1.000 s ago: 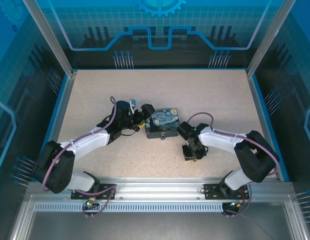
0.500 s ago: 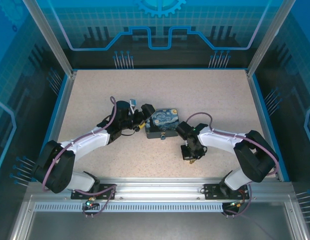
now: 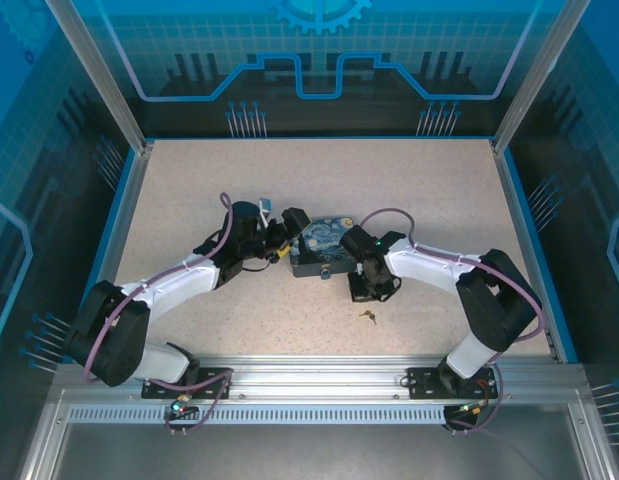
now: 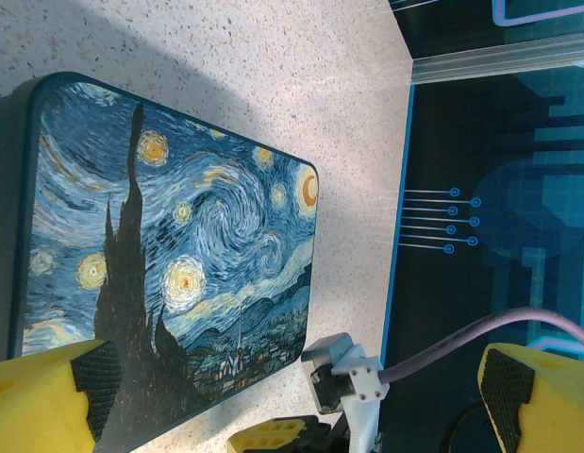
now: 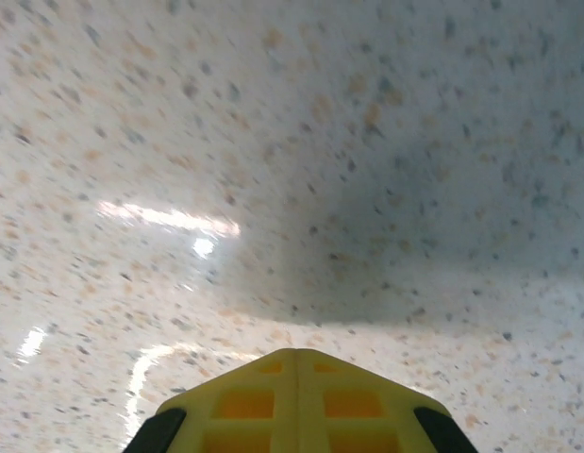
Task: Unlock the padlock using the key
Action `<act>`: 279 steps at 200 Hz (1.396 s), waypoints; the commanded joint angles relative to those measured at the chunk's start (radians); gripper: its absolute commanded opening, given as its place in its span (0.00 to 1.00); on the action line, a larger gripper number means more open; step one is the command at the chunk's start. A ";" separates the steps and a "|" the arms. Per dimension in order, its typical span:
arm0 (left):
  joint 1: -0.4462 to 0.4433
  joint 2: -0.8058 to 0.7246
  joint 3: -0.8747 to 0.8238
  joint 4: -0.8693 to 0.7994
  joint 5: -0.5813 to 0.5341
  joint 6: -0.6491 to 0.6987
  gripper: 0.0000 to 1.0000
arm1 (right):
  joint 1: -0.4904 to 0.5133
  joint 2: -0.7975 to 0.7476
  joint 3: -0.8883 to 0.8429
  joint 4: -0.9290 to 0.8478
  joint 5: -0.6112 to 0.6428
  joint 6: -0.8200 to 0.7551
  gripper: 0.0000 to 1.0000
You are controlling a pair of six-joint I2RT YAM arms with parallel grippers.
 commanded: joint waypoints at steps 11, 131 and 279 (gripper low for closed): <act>0.003 0.003 0.017 -0.009 0.005 -0.005 0.99 | -0.012 0.065 0.044 0.006 -0.008 -0.011 0.00; 0.003 0.011 0.015 -0.003 0.008 -0.008 0.99 | -0.006 -0.201 -0.169 -0.015 -0.042 -0.054 0.52; 0.003 -0.003 0.017 -0.019 -0.001 -0.003 0.99 | 0.093 -0.012 -0.108 -0.038 0.057 -0.124 0.46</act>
